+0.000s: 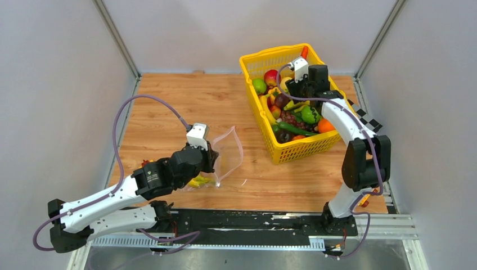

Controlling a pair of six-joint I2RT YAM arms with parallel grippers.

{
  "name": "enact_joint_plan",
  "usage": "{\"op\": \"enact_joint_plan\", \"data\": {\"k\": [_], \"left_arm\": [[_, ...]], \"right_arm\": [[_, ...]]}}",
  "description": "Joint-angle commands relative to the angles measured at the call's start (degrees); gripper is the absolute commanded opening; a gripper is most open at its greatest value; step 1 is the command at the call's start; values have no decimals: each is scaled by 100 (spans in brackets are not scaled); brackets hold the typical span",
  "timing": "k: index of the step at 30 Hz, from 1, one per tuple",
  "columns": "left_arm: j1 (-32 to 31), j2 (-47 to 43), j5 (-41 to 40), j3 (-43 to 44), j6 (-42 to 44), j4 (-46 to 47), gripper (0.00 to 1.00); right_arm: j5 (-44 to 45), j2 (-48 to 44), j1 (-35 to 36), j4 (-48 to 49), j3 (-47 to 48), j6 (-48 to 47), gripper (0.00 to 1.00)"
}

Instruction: Place the food in the zip-top bag and seal the zipper

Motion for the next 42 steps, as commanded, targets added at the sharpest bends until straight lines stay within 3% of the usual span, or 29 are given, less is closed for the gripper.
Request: {"op": "enact_joint_plan", "data": {"k": [1,17,21,25,28,32,42], "left_arm": [[1,-88,-82,105,-50,23,0],[1,-178,-234,44,-87,-57,0],[3,-176,-229,24,-86,-50,0],[6,-173,-232,13,-95,-26,0],[7,-169,-182,24,-87,-15,0],[7,-170,-176,18,-87,-28,0],[7,-185,31,53,-58,-36,0]], "right_arm": [[-743,349,-26,140,329,-1142,59],[-665,1116,-233,866,455,-1436,64],[-937,1317,-297,589,848,-1461,48],[-1333,1354,-299,-18,1246,-1375,25],[-1255,1062,-298,73,1172,-1170,15],[-1357,337,-299,518,720,-899,13],[-2687,-1382,-288,819,-400,302,14]]}}
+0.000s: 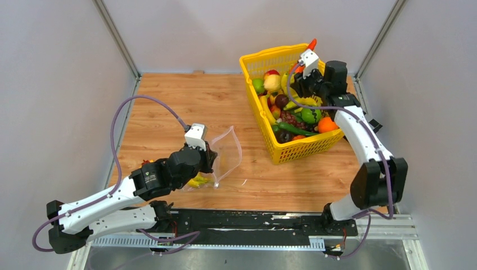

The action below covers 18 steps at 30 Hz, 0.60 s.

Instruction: Place the food in the zip-top bag and seal the zipper

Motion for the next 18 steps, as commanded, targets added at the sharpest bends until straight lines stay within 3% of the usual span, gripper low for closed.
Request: {"op": "enact_joint_plan", "data": {"k": [1,7,14,18], "left_arm": [[5,-97,81,68,-52,1,0],[4,-272,96,-79,-144,49,0],[3,-211,180,-119,-165,165,0],[2,-193,234,-145,-182,220,0]], "right_arm": [[-912,-845,8,576,-394,849,14],[-855,-1585,9,837,-1148,1401,15],[-1220,-1940,10,-208,-1250,1510,18],[-2192,-1981,-8,-322,-1347,1745,21]]}}
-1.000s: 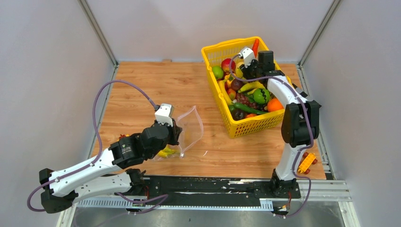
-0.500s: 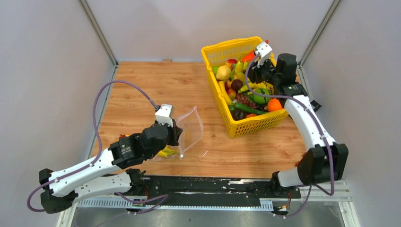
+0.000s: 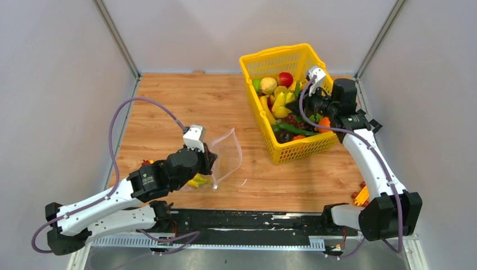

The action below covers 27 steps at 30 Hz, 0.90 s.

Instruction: Place the food in the zip-top bag and seal the zipper

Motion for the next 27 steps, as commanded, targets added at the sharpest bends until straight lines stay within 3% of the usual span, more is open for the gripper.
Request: {"op": "enact_joint_plan", "data": {"k": [1,6,14,20,27], "left_arm": [[4,4,52,-25,-97,213,0],[5,-28,40,-22,-109,199,0],[0,1,136,-10,-126,352,0],[5,15,228,33,-169,410,0],[4,-132,227,-36,-205,447,0]], "right_arm": [[-970,-241,-8,-134,0,482,20],[-1161,-825,13,661,-248,1618,16],[-1303,-2146,115,1064,-673,2099,17],[-2598,-2433,164,1796,-952,2745,16],[-3664,-2546,552,1954,-982,2626,17]]}}
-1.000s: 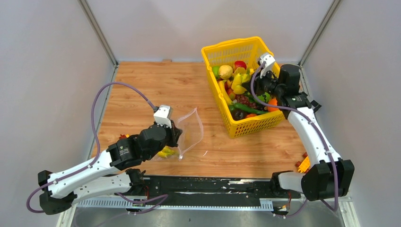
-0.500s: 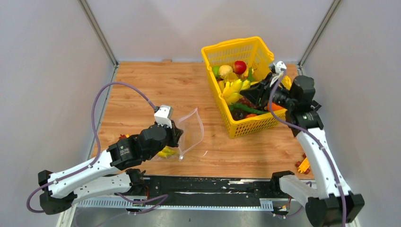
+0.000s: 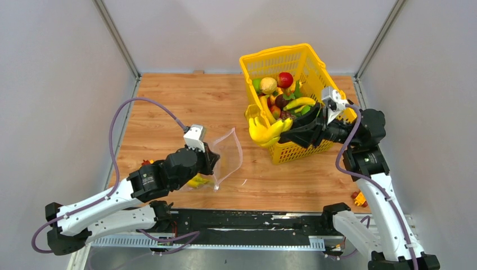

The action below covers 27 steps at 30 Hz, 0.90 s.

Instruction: Place the food in the zip-top bag and seal the zipper

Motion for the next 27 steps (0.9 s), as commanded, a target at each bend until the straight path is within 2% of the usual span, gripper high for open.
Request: {"op": "enact_joint_plan", "data": {"k": [1,6,12,16,19,27], "left_arm": [[7,-165,-5,-43,-113,285,0],[4,-237,69,-71,-49,385,0],[5,-265,107,-113,-81,439,0],[7,-276,75,-55,-52,420,0],[6,-279,36,-24,-33,392,0],[5,-310,102,-102,-50,486,0]], "right_arm": [[-811,-93,381,297,121,-65,17],[-580,133,1182,-626,406,-804,18],[-214,556,1966,-1144,560,-1208,17],[280,906,2049,-1308,609,-1179,15],[601,1238,2055,-1600,792,-920,3],[636,1664,2075,-1539,1018,-363,4]]}}
